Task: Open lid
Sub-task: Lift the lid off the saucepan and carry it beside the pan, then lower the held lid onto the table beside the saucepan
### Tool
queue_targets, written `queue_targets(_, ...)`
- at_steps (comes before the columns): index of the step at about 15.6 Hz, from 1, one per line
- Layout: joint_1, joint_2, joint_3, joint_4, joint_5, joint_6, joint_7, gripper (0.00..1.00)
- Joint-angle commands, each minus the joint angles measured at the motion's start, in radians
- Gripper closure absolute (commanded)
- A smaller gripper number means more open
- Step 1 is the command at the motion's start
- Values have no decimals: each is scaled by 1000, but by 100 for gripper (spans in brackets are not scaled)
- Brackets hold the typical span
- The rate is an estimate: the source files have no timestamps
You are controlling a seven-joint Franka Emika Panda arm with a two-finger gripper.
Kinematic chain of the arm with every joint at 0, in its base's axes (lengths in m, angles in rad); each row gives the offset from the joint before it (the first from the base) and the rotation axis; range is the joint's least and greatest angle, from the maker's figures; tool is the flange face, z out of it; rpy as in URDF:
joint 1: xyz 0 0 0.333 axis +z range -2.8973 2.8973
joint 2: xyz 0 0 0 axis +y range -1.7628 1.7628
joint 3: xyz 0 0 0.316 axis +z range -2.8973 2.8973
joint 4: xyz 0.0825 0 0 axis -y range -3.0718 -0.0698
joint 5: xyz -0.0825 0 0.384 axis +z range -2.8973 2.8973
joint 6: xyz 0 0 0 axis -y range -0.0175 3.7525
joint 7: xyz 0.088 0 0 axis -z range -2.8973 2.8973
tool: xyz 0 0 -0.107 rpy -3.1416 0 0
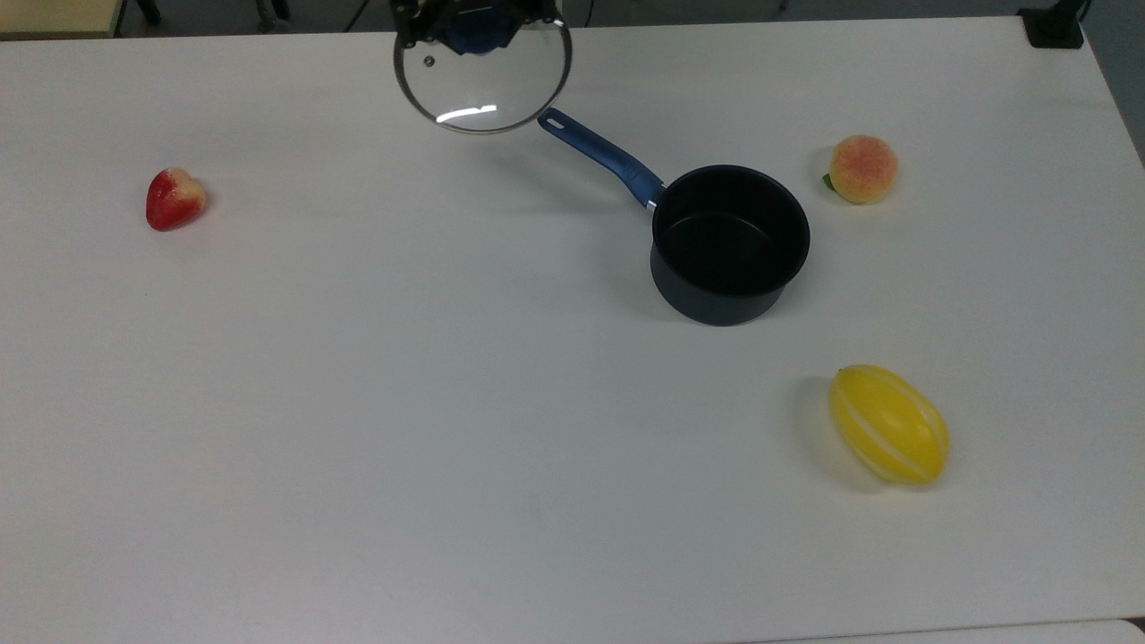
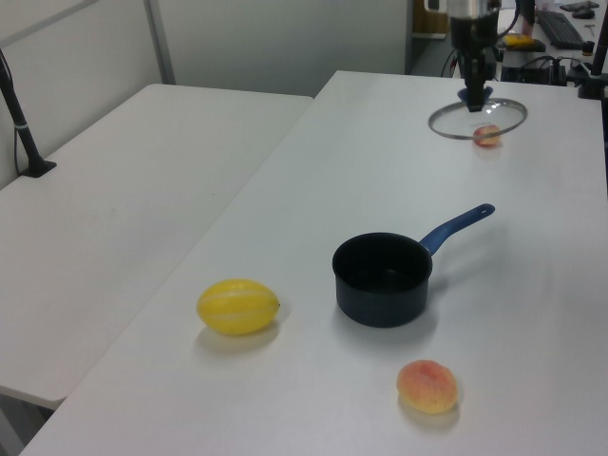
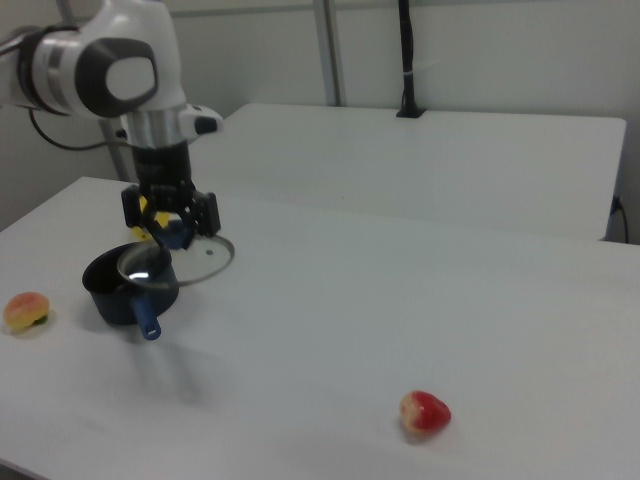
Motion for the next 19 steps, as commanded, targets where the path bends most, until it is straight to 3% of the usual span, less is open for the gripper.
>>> queue_targets(1, 2, -28, -60, -90, 21, 58, -155, 100)
queue_targets(5, -9, -27, -77, -265, 21, 254, -166, 100)
queue_targets(10, -23, 24, -77, -400, 16, 472, -171, 100)
queue_targets(19, -20, 88, -76, -460, 10, 627, -176, 100)
